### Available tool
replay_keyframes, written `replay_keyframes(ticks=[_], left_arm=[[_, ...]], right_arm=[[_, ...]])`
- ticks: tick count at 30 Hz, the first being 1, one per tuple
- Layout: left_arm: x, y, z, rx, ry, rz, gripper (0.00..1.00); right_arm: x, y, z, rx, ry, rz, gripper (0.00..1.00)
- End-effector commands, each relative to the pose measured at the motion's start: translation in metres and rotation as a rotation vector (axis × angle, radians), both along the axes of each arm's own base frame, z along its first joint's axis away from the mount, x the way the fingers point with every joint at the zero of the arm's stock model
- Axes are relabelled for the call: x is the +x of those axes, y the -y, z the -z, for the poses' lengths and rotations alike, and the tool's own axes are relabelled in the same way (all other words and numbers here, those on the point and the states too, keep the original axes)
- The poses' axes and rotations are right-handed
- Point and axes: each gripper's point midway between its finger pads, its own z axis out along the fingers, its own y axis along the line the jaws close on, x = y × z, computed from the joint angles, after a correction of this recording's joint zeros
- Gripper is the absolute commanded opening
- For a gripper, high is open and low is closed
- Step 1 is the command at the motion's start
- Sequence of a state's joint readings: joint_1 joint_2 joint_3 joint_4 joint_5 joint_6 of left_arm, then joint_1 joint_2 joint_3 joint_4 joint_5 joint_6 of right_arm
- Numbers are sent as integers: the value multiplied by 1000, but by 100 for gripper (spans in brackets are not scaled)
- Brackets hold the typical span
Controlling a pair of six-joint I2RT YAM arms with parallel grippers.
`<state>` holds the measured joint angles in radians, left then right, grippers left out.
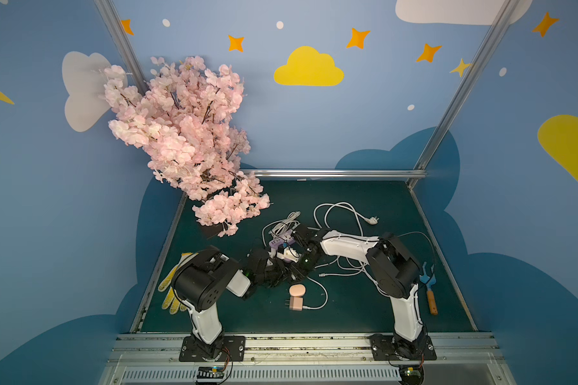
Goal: Charge the bluetooth headset
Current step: Pick up the charging cable from the center of the board.
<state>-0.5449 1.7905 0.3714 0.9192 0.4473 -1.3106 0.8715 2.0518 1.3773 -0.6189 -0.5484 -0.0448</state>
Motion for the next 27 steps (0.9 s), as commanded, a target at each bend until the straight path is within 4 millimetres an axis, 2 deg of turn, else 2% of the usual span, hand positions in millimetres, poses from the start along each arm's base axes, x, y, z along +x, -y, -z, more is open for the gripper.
replay_keyframes(ticks=[1,8,11,14,19,24,27], left_arm=[[-41,5,18,37,-123,115,4],[-41,-1,-9,109,-51,140,3],[-40,-6,-31,185,24,167,3],[-35,-12,-61,262,134,192,3],[-34,-22,-98,302,269,184,3],[-33,-29,-113,325,318,167,3],[-32,-29,-118,322,331,163,3]], right_arm=[[18,-24,-11,96,72,-6,36],[18,-12,-45,139,88,25,39],[19,-6,-64,168,94,46,41],[17,-4,-84,213,84,61,42],[10,-9,-118,314,38,67,36],[5,-12,-147,382,16,74,30],[2,-15,-155,416,-13,88,27]])
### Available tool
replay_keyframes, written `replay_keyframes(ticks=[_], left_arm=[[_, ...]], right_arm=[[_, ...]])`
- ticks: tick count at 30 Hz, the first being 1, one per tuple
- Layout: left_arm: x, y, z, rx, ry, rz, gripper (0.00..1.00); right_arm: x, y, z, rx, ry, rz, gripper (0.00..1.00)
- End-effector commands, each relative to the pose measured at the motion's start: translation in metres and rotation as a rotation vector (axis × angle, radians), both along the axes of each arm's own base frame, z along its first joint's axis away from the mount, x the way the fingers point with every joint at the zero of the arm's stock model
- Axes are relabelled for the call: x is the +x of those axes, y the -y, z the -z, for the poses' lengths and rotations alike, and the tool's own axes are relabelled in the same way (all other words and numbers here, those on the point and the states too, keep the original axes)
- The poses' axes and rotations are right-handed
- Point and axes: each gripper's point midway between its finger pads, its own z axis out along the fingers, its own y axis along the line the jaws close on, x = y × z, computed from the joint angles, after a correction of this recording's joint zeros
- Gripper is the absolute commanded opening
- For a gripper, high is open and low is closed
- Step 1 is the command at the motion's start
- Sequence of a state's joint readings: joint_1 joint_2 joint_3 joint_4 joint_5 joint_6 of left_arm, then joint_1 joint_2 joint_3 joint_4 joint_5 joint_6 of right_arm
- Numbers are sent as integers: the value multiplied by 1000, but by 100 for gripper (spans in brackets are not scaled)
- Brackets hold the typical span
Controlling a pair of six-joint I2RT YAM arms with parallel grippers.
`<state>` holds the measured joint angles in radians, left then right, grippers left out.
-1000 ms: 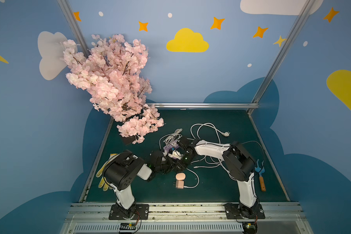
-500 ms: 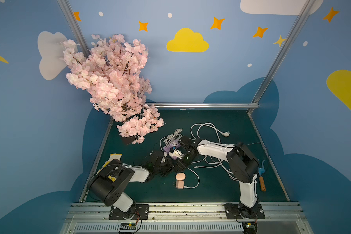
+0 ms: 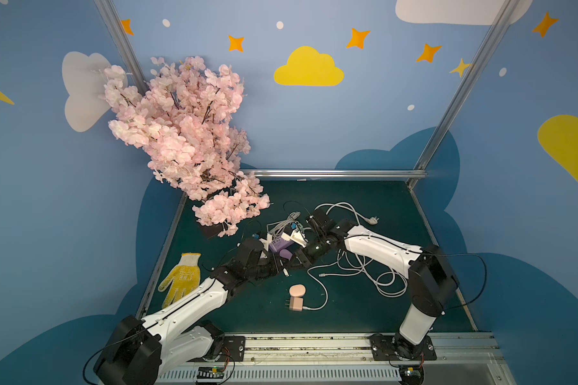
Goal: Charge the bluetooth headset
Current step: Pick up the charging cable from the center of the board.
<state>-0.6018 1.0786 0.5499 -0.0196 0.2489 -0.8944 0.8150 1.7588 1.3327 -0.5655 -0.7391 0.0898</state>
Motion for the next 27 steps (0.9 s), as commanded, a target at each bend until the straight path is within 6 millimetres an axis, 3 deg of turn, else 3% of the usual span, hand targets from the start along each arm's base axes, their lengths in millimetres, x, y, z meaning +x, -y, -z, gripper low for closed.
replay_keyframes(ticks=[1,8,15,27], left_arm=[[-7,1,-1,37,-1,42,4],[-5,7,-11,12,24,66,3],[-17,21,-36,-32,119,218,4],[-30,19,-47,-7,180,292,3]], right_arm=[[0,-12,-32,123,-4,4,27],[-2,-13,-32,146,-32,17,26],[20,-7,-35,109,-59,106,37],[51,-31,-61,197,-148,225,42]])
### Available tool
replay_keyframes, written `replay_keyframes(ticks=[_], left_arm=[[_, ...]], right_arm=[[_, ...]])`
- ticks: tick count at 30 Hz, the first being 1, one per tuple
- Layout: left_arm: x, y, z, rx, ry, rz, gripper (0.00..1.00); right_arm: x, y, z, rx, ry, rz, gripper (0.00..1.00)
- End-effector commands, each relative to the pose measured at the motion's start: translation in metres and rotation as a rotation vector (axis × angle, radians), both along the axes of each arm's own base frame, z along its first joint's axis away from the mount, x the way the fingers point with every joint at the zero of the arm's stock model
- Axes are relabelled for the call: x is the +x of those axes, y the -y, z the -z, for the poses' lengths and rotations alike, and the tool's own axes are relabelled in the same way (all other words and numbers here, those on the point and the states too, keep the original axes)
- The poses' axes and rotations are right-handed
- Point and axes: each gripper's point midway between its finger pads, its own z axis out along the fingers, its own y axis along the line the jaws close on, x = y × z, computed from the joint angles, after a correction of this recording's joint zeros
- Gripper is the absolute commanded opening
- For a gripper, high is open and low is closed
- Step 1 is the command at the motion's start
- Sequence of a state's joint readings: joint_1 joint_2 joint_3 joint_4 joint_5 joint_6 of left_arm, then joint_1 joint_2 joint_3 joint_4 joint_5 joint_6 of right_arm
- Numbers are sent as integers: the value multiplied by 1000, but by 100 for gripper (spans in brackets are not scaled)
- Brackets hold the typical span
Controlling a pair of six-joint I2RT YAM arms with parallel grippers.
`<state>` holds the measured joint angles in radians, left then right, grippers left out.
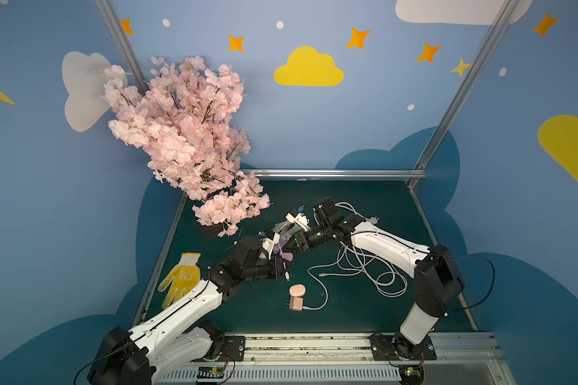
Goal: Charge the bluetooth headset
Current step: Pick up the charging cable from the center of the board.
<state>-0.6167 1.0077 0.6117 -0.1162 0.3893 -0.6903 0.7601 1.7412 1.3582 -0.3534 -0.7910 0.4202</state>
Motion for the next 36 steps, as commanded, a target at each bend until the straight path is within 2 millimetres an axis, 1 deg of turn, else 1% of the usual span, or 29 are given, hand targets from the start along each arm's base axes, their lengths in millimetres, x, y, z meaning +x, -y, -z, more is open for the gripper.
replay_keyframes(ticks=[1,6,9,13,15,16,19,21,22,24,28,31,34,36], left_arm=[[-4,4,-13,-3,48,57,3],[-4,5,-16,9,65,76,3],[-4,4,-19,21,80,80,3],[-3,3,-23,28,98,80,3],[-3,3,-24,30,111,83,3],[-2,3,-25,32,116,83,3],[-2,1,-25,44,125,81,4],[-2,-1,-24,51,128,74,6],[-2,-2,-25,52,129,72,9],[-2,-3,-25,49,133,66,22],[-3,-6,-26,40,144,46,39],[-4,-8,-28,22,153,29,44],[-5,-9,-30,6,155,19,58],[-6,-9,-31,-9,152,13,64]], right_arm=[[9,-18,-16,69,-42,9,42],[1,-25,-8,40,-73,-24,40],[-5,-26,-1,39,-109,-39,34],[-8,-26,0,54,-139,-46,30],[-11,-26,-5,72,-154,-56,27],[-12,-27,-7,84,-159,-62,22],[-15,-27,-15,104,-164,-71,1],[-16,-25,-20,111,-158,-70,0],[-15,-24,-22,113,-152,-65,0],[-13,-22,-26,113,-139,-46,0],[-3,-19,-33,116,-99,15,0],[5,-18,-38,124,-79,58,0],[17,-17,-40,130,-76,124,0],[28,-14,-41,146,-95,187,0]])
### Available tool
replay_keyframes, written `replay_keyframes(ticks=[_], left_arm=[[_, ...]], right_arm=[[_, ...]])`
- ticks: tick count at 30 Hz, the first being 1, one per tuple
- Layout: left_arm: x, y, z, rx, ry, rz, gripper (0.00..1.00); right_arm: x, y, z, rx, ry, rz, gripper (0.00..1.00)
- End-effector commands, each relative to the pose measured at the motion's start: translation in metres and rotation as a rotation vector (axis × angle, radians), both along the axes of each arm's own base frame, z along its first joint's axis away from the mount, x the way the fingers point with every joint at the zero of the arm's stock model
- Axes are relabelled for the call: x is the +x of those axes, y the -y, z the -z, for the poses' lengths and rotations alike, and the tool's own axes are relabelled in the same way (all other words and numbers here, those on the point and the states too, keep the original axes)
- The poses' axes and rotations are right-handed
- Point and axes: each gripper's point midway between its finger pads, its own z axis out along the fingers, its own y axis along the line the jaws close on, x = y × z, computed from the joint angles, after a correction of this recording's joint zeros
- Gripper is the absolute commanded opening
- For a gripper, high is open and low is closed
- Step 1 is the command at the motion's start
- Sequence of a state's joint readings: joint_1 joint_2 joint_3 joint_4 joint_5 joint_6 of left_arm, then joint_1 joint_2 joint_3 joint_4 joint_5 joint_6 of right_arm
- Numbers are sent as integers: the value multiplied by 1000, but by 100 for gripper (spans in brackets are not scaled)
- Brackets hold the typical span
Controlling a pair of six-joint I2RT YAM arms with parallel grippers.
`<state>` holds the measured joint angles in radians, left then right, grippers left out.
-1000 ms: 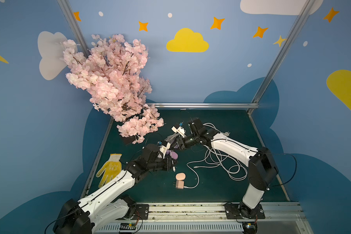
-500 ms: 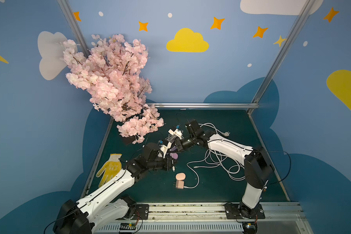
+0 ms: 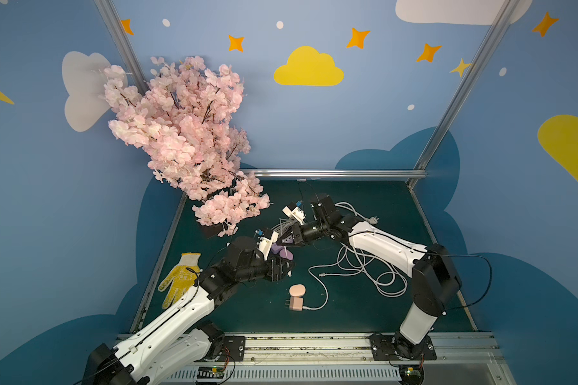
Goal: Charge the bluetooth headset
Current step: Pick up the charging cable from the center of the board.
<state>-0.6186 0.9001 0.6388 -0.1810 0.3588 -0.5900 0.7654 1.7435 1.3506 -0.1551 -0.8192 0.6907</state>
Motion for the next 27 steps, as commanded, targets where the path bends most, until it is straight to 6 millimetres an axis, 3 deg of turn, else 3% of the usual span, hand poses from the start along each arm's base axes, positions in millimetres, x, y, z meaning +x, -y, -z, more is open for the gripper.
replay_keyframes(ticks=[1,7,14,16,18,20,27], left_arm=[[-1,-1,-2,-32,4,-14,65],[-4,-2,-2,-83,1,-31,64],[1,-2,-5,-119,26,-59,63],[4,-1,-6,-133,29,-69,55],[7,0,-10,-151,32,-80,40],[10,2,-17,-170,39,-82,31],[11,1,-26,-185,46,-95,16]], right_arm=[[24,6,-16,56,1,130,0],[47,6,-24,139,-69,257,0],[49,5,-38,175,-72,271,0],[48,6,-39,174,-68,270,0],[48,8,-40,174,-64,270,0],[46,8,-40,173,-64,267,0],[49,10,-41,186,-73,271,0]])
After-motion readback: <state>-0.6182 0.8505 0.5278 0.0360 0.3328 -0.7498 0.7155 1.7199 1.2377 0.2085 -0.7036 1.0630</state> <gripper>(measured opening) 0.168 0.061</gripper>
